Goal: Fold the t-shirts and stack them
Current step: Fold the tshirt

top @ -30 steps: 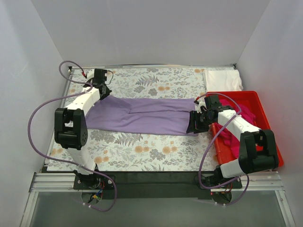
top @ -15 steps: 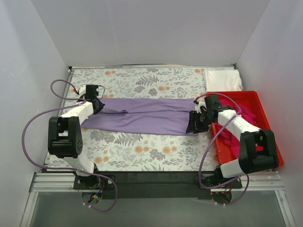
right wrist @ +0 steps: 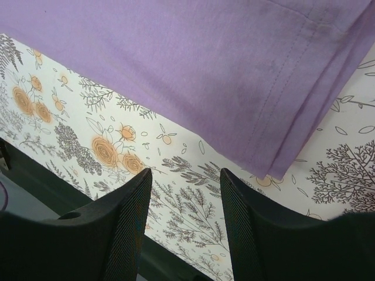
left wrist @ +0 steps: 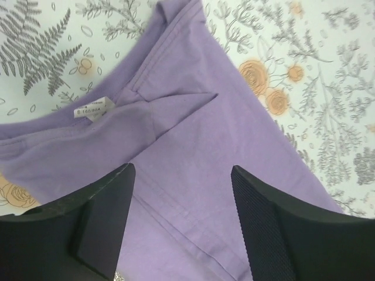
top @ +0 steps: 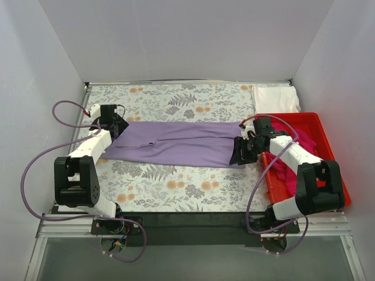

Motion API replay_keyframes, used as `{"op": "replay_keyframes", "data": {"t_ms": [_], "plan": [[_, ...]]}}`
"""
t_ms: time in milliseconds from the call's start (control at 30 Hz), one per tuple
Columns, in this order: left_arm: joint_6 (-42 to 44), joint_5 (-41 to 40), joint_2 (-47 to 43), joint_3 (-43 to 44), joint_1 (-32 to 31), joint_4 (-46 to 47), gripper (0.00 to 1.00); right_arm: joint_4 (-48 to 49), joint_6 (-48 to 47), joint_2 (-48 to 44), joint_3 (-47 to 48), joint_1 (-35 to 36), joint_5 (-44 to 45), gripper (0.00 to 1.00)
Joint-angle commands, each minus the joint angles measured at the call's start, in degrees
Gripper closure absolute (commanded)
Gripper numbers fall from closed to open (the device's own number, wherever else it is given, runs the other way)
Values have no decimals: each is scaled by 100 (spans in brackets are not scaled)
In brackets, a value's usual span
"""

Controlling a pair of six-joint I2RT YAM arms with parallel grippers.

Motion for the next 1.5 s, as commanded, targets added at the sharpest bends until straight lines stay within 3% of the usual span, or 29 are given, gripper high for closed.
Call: {"op": "replay_keyframes", "data": {"t_ms": [0, 267, 400, 667, 833, 1000, 1267, 1467], "plan": [[-92, -11, -378, 384, 10, -409, 36, 92, -50, -85, 290, 47, -144, 52], [-408, 685, -273, 218, -148, -674, 35, 233, -32, 231, 545, 301, -4, 52], [-356, 553, 69, 111, -148, -612, 35, 426, -50, 459, 633, 644, 785, 53], [-303, 316, 1254, 805, -113, -752, 35, 549, -129, 864, 510, 1048, 1904, 54], [-162, 219, 1782, 1069, 1, -779, 35, 409, -41, 1022, 133, 1180, 1755, 53], [224, 123, 2652, 1929, 186, -893, 35, -30, 249, 970, -394, 1681, 1439, 53], [1032, 149, 4322, 4161, 186, -1472, 33, -602, 600, 1031, -326, 3736, 806, 52], [1718, -35, 5289, 5498, 186, -1711, 33, -707, 803, 2066, 710, 5371, 270, 52]]}}
